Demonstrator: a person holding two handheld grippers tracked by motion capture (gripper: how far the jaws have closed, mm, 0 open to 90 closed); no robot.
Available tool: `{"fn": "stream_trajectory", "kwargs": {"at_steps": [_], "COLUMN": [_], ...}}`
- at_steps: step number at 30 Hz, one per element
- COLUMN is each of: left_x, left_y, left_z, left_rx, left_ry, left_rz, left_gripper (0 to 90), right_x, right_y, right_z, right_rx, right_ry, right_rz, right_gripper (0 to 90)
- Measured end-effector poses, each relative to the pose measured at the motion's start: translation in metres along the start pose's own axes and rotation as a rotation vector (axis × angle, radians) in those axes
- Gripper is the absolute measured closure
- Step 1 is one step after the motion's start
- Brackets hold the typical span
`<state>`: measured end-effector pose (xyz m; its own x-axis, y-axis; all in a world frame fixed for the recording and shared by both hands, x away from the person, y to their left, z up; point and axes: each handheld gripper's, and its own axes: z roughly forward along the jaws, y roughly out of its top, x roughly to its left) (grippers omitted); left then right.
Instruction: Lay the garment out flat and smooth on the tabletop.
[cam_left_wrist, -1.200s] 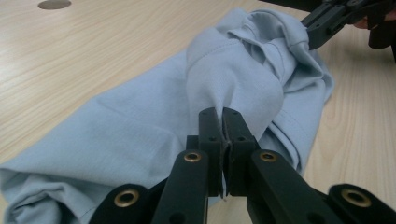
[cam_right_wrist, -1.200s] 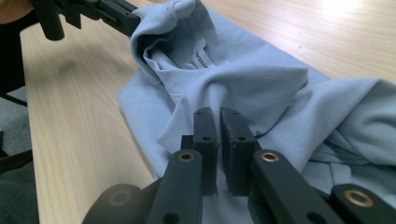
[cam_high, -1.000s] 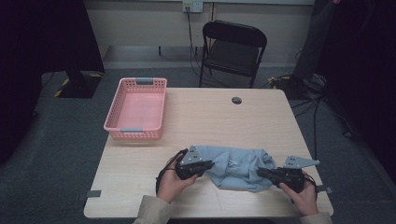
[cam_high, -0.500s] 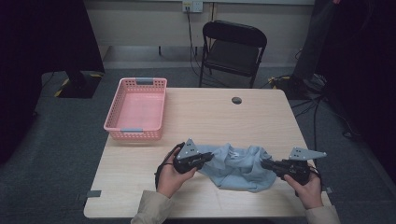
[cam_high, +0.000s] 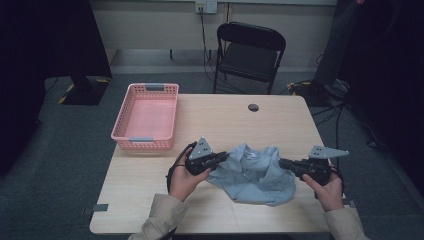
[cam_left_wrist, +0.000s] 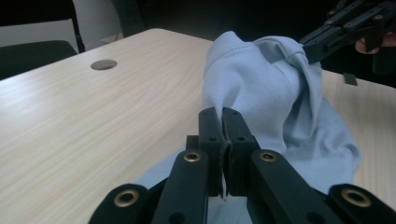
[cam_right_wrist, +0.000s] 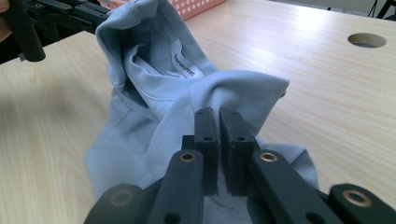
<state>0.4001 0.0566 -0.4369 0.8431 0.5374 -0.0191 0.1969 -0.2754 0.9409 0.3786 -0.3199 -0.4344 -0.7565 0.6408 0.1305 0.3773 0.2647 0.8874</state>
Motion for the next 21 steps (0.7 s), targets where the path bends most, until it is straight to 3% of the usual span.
{"fn": "stream_trajectory", "kwargs": {"at_steps": [8, 13, 16, 18, 19, 21], "left_x": [0.015, 0.035, 0.055, 0.069, 0.075, 0.082], "left_y": [0.017, 0.026, 0.034, 0.038, 0.037, 0.033], "left_z": [0.009, 0.022, 0.033, 0.041, 0.045, 0.051], "left_rx": [-0.012, -0.018, -0.021, -0.025, -0.026, 0.010], "left_ry": [0.031, 0.059, 0.121, 0.189, 0.234, 0.299], "left_rz": [0.007, -0.021, -0.049, -0.071, -0.084, -0.090], "left_gripper": [88.2, 88.2, 88.3, 87.9, 81.3, 50.6], "right_x": [-0.011, -0.033, -0.055, -0.069, -0.075, -0.082], "right_y": [0.016, 0.038, 0.060, 0.075, 0.080, 0.086], "right_z": [0.005, 0.016, 0.031, 0.044, 0.050, 0.059], "right_rx": [0.014, 0.005, -0.020, -0.029, -0.039, -0.038], "right_ry": [-0.036, -0.070, -0.109, -0.181, -0.221, -0.319], "right_rz": [-0.023, -0.004, 0.046, 0.071, 0.085, 0.112], "right_gripper": [86.8, 87.4, 87.8, 83.6, 74.4, 51.6]}}
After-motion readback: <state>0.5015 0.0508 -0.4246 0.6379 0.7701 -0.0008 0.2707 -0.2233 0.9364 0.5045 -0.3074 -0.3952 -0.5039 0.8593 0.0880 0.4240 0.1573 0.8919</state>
